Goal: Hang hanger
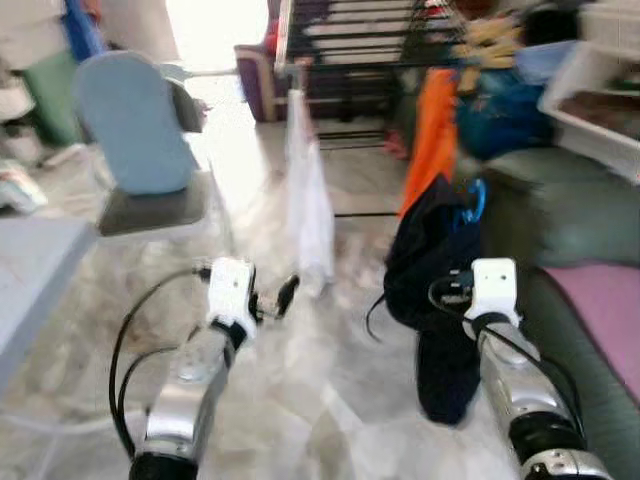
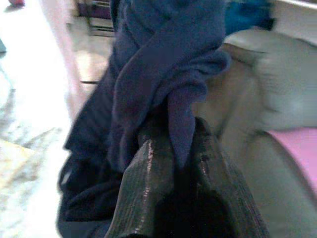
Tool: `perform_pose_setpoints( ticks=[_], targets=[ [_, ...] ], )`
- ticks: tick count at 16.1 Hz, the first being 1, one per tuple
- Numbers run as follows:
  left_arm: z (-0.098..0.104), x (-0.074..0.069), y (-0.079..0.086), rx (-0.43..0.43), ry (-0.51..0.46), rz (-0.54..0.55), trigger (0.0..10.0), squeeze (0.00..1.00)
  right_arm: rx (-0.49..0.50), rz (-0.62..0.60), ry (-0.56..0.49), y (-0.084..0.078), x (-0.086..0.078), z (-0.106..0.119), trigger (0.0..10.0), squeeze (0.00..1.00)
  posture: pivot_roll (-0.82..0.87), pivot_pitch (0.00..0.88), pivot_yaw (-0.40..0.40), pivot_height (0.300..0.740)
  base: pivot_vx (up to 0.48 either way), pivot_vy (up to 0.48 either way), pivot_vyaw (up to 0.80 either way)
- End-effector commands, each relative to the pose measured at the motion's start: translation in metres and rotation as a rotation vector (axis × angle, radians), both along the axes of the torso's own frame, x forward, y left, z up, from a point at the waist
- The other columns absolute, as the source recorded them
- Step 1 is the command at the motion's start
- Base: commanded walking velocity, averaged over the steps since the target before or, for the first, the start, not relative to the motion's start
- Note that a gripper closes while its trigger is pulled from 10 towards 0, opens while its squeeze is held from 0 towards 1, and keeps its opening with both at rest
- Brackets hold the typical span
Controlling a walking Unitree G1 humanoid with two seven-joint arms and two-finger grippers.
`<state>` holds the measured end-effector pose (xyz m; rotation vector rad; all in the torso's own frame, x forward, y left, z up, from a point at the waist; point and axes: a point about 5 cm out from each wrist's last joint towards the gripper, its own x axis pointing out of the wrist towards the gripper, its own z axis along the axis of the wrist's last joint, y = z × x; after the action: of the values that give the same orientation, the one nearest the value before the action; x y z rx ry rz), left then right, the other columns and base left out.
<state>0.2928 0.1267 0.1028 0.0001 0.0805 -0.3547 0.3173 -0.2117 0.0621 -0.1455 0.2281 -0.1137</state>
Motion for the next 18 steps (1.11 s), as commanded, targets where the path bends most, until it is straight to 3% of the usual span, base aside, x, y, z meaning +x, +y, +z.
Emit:
perform_pose_setpoints(
  ticks=[1,4,5,8,11,13,14,18],
  targets=[
    [0.002,0.000,0.009,0.011,-0.005,0.032,10.0,0.00,0.004,0.024,-0.070,0.006,0.010,0.018,10.0,0.00,-0.09,0.000,-0.003,0.740,0.000,0.000,0.00],
    [-0.004,-0.002,0.022,0.026,0.001,0.111,10.0,0.00,0.057,0.061,-0.068,0.010,0.010,0.019,10.0,0.00,-0.09,0.000,-0.004,0.740,0.000,0.000,0.00],
    [-0.009,-0.006,0.046,0.050,-0.009,0.245,10.0,0.00,0.115,0.119,-0.076,0.014,0.010,0.021,10.0,0.00,-0.08,0.000,-0.007,0.740,0.000,0.000,0.00],
    [-0.012,-0.018,0.078,0.092,-0.022,0.369,10.0,0.00,0.166,0.194,-0.078,0.026,0.008,0.025,10.0,0.00,-0.06,0.000,-0.009,0.740,0.000,0.000,0.00],
    [-0.009,-0.029,0.086,0.092,-0.032,0.323,10.0,0.00,0.191,0.192,-0.100,0.031,0.003,0.031,10.0,0.00,-0.06,0.000,0.001,0.740,0.000,0.000,0.00],
    [-0.009,-0.038,0.092,0.124,-0.034,0.307,10.0,0.00,0.217,0.135,-0.099,0.025,-0.010,0.031,10.0,0.00,-0.06,0.000,0.008,0.740,0.000,0.000,0.00],
    [-0.010,-0.040,0.095,0.126,-0.030,0.316,10.0,0.00,0.237,0.107,-0.095,0.024,-0.021,0.031,10.0,0.00,-0.06,0.000,0.014,0.740,0.000,0.000,0.00],
    [-0.007,-0.038,0.091,0.103,-0.040,0.314,10.0,0.00,0.230,0.081,-0.100,0.027,-0.034,0.036,10.0,0.00,-0.08,0.000,0.024,0.740,0.000,0.000,0.00]
  ],
)
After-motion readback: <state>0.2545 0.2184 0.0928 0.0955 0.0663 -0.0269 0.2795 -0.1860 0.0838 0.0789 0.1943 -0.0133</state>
